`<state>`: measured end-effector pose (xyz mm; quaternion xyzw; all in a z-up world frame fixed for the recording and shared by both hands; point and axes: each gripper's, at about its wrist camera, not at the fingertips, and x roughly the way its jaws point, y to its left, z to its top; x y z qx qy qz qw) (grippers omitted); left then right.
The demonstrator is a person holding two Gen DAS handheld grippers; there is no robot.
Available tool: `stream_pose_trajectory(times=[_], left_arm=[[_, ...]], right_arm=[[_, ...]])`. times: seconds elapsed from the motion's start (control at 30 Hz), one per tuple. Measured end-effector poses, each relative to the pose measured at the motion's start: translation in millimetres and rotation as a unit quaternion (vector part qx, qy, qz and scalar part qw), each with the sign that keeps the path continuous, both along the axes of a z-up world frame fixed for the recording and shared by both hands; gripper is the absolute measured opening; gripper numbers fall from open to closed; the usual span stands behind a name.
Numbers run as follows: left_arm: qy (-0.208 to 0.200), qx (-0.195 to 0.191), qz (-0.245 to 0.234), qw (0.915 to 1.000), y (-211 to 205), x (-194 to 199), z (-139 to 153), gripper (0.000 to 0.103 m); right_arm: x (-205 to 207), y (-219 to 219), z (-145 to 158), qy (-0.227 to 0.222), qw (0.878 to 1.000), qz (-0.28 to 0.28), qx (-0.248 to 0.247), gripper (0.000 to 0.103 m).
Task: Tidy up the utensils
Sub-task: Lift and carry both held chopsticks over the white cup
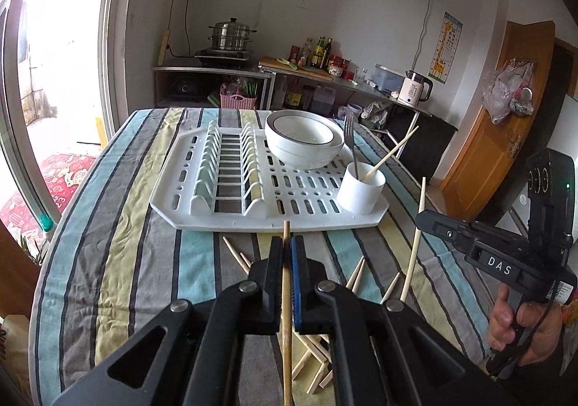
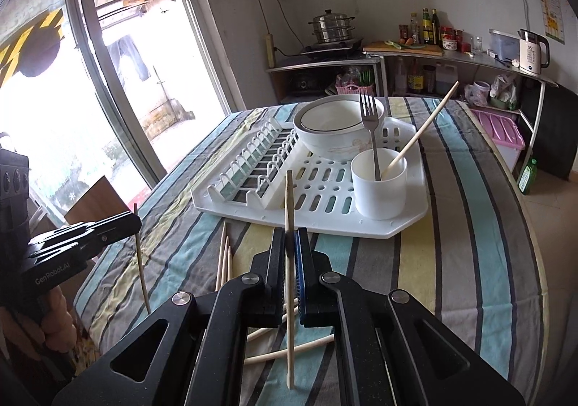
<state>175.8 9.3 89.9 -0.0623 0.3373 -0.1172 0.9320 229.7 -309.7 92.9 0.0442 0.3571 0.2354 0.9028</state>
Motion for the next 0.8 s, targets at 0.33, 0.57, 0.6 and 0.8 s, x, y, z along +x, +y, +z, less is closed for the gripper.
stream_pose_trajectory(times=[0.33, 0.57, 0.6, 0.8], left_arm=[[-0.036, -0.004, -0.015, 0.9992, -2, -14, 24, 0.004], [-0.052, 0.000, -0.018, 0.9985, -5, -5, 39, 0.004], [-0.053, 0.000, -0.020, 0.9984, -6, -2, 41, 0.004], [-0.060, 0.005, -0.031, 0.9977, -22, 27, 53, 0.004]], right_arm=[[-17, -6, 20, -0.034, 0.999, -0.001, 0.009, 0.004], [-17, -16, 32, -0.049, 0.999, -0.014, 0.012, 0.004], [-17, -18, 34, -0.052, 0.998, -0.017, 0.011, 0.004], [-4, -28, 49, -0.066, 0.997, -0.035, 0.004, 0.004]])
